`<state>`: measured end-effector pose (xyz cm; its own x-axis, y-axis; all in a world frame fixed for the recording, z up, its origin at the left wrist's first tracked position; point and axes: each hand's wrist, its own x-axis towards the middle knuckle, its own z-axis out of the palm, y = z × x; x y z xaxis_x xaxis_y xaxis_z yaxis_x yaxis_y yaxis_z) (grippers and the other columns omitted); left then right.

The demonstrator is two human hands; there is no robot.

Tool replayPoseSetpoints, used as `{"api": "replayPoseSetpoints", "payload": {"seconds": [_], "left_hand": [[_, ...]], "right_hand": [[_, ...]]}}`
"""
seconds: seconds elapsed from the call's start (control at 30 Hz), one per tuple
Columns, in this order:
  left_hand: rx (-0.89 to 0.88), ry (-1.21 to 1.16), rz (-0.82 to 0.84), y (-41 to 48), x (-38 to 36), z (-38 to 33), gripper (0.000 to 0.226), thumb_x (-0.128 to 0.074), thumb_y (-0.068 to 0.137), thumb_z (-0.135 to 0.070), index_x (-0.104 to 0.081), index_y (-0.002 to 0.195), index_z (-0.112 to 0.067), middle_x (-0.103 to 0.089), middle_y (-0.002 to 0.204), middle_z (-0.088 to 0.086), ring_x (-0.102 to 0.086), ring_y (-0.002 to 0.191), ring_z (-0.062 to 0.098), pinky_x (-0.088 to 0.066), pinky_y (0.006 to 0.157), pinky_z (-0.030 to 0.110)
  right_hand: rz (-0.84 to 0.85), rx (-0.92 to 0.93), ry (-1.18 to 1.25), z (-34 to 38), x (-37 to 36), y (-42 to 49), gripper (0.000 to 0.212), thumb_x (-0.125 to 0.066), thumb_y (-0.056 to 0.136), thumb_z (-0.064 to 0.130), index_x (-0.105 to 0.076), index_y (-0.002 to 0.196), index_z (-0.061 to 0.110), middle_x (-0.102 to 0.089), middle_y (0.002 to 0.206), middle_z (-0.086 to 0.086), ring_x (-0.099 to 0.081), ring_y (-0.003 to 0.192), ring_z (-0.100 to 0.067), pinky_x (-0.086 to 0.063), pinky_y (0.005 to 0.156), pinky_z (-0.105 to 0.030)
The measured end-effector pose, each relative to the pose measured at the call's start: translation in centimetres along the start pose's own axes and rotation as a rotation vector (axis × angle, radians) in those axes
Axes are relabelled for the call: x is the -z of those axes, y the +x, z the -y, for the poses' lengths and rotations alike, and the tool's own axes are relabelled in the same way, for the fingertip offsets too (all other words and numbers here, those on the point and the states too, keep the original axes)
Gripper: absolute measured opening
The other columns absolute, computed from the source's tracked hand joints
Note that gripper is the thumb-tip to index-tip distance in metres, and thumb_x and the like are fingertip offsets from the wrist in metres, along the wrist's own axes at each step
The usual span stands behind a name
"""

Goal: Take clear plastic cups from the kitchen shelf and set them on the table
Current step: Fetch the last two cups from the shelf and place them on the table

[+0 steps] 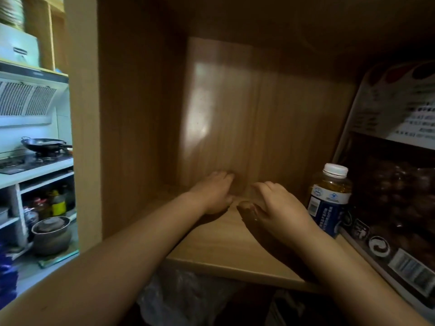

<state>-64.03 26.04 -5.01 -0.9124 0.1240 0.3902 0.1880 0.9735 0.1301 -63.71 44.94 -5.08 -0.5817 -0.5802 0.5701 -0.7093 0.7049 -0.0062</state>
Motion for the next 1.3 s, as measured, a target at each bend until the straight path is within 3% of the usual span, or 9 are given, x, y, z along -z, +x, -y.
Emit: {"api": "replayPoseSetpoints", "payload": {"seconds": [0.17,0.33,0.47,0.53,0.63,0.8,0.97,1.13,1.3], "left_hand": [[-0.007,-0.025,-0.064,0.1,0.6,0.0,0.049,-0.052,0.089,-0.029,-0.038,0.134,-0.015,-0.049,0.133,0.01,-0.045,0.119,0.025,-0.04,0.092,0.036],[-0.035,-0.067,-0.089,-0.7,1.6,-0.6,0.026,-0.05,0.09,-0.023,-0.053,0.115,-0.017,-0.06,0.105,0.003,-0.056,0.089,0.018,-0.045,0.069,0.031],[-0.048,-0.087,-0.116,-2.3,2.7,-1.2,0.009,-0.049,0.089,-0.022,-0.057,0.093,-0.019,-0.061,0.089,0.001,-0.057,0.076,0.015,-0.051,0.066,0.037],[-0.067,-0.071,-0.147,-3.3,3.2,-1.5,0.007,-0.05,0.089,-0.022,-0.056,0.089,-0.02,-0.057,0.085,-0.003,-0.053,0.071,0.011,-0.048,0.061,0.032],[-0.106,-0.051,-0.197,-5.3,4.2,-1.8,0.003,-0.051,0.088,-0.024,-0.053,0.087,-0.023,-0.051,0.083,-0.006,-0.047,0.071,0.009,-0.039,0.059,0.026],[-0.132,-0.071,-0.188,-9.8,6.2,-1.3,0.008,-0.054,0.087,-0.025,-0.059,0.091,-0.021,-0.055,0.086,-0.006,-0.051,0.076,0.008,-0.047,0.065,0.025],[-0.106,-0.055,-0.195,-15.3,8.5,0.2,0.002,-0.058,0.083,-0.024,-0.057,0.082,-0.025,-0.057,0.085,-0.004,-0.052,0.075,0.009,-0.039,0.061,0.025],[-0.094,0.044,-0.29,-22.9,11.2,2.3,0.004,-0.059,0.079,-0.017,-0.059,0.08,-0.013,-0.061,0.081,0.005,-0.054,0.077,0.021,-0.033,0.064,0.027],[0.059,0.119,-0.348,-34.4,15.8,6.6,0.002,-0.061,0.08,-0.018,-0.06,0.078,-0.017,-0.064,0.079,-0.002,-0.057,0.073,0.017,-0.04,0.061,0.027]], "right_hand": [[0.004,-0.008,0.003,0.3,0.7,-0.1,0.047,-0.056,0.086,0.038,-0.042,0.128,0.024,-0.059,0.113,0.003,-0.053,0.099,-0.014,-0.045,0.076,-0.025],[0.045,-0.049,0.009,0.8,1.4,-0.3,0.043,-0.064,0.081,0.028,-0.045,0.12,0.025,-0.055,0.092,0.005,-0.053,0.076,-0.011,-0.052,0.069,-0.031],[0.04,-0.054,0.055,1.2,2.1,-0.8,0.049,-0.062,0.08,0.024,-0.042,0.125,0.027,-0.053,0.093,0.007,-0.052,0.078,-0.01,-0.051,0.069,-0.03],[0.032,-0.043,0.067,1.4,2.4,-1.2,0.05,-0.061,0.081,0.019,-0.041,0.126,0.029,-0.052,0.095,0.008,-0.051,0.079,-0.007,-0.05,0.069,-0.026],[0.043,-0.027,0.08,2.2,2.7,-1.9,0.057,-0.063,0.081,0.01,-0.039,0.128,0.031,-0.053,0.101,0.008,-0.053,0.082,-0.006,-0.051,0.071,-0.024],[0.02,0.078,0.081,4.7,3.5,-3.4,0.056,-0.062,0.083,0.007,-0.04,0.131,0.026,-0.057,0.108,0.004,-0.054,0.091,-0.007,-0.049,0.075,-0.02],[-0.044,0.176,0.123,8.8,4.8,-4.7,0.044,-0.055,0.087,0.015,-0.043,0.128,0.026,-0.058,0.108,0.008,-0.052,0.094,-0.004,-0.049,0.075,-0.019],[-0.107,0.328,0.206,16.6,5.2,-4.9,0.037,-0.057,0.085,0.016,-0.049,0.12,0.028,-0.047,0.093,0.023,-0.043,0.087,0.003,-0.036,0.068,-0.012],[-0.121,0.459,0.381,27.7,4.4,-4.1,0.024,-0.062,0.082,0.014,-0.053,0.096,0.031,-0.056,0.085,0.017,-0.048,0.077,-0.004,-0.04,0.062,-0.016]]}}
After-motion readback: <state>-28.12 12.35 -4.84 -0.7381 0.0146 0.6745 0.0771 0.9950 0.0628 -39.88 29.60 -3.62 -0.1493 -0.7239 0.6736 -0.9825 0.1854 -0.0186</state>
